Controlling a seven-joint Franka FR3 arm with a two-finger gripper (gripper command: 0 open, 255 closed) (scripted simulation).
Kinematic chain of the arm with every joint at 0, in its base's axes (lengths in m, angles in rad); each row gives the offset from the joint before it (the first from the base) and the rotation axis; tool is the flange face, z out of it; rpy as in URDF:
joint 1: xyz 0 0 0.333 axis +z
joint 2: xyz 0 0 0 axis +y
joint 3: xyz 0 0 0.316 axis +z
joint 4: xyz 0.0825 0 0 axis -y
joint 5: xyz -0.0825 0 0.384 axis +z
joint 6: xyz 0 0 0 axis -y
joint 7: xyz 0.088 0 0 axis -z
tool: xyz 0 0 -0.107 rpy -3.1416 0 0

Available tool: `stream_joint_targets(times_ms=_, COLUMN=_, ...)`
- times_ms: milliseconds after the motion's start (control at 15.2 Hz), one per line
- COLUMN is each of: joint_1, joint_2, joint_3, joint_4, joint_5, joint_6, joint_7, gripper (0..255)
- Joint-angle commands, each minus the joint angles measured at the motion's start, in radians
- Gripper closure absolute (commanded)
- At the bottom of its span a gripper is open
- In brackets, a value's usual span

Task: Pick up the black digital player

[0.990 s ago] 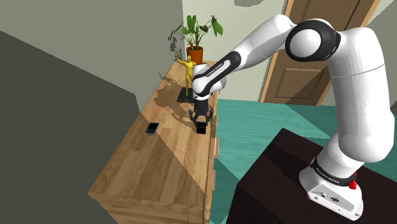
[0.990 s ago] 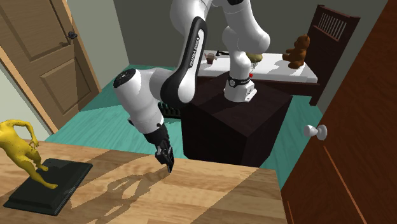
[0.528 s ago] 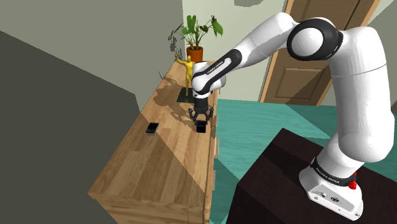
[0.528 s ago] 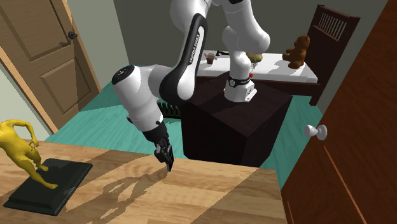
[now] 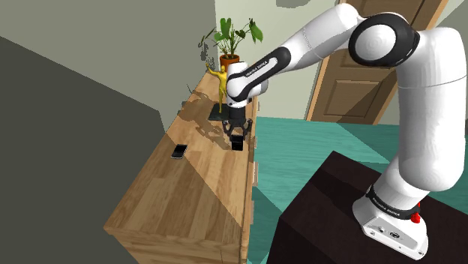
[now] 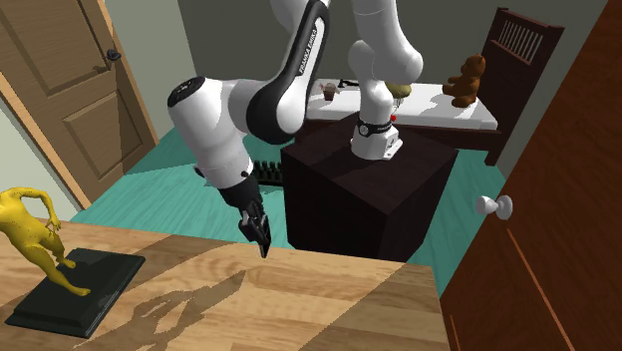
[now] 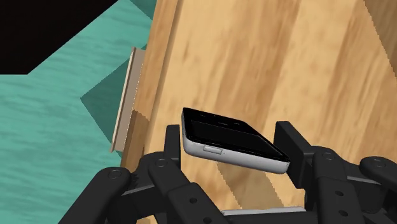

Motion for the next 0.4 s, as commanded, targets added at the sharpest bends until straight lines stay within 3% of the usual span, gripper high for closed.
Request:
stream_joint_targets(times_ms=0, joint_1=-0.001, joint_2=-0.014, joint_3=0.001, joint_4=0.007, joint_5=0.0, joint_6=-0.022, joint_7=0.003, gripper=255)
stream_joint_targets(times_ms=330, joint_1=-0.002, joint_2=-0.039, joint_3=0.002, joint_4=0.015, joint_5=0.001, joint_6=-0.054, joint_7=0.007, gripper=255)
